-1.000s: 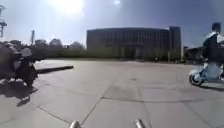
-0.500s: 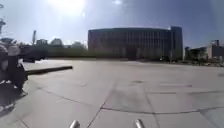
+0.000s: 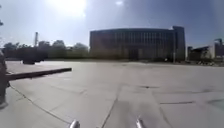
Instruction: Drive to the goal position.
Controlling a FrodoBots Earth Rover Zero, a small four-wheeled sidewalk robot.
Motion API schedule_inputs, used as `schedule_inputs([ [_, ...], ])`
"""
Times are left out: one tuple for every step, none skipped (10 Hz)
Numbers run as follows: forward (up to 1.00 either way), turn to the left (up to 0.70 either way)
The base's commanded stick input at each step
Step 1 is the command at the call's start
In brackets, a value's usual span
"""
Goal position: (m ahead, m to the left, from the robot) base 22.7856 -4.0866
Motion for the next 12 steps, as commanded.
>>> schedule_inputs([
  [1.00, 0.00],
  [1.00, 0.00],
  [1.00, 0.00],
  [1.00, 0.00],
  [1.00, 0.00],
  [1.00, 0.00],
  [1.00, 0.00],
  [1.00, 0.00],
  [1.00, -0.01],
  [1.00, -0.12],
  [1.00, -0.27],
  [1.00, -0.40],
])
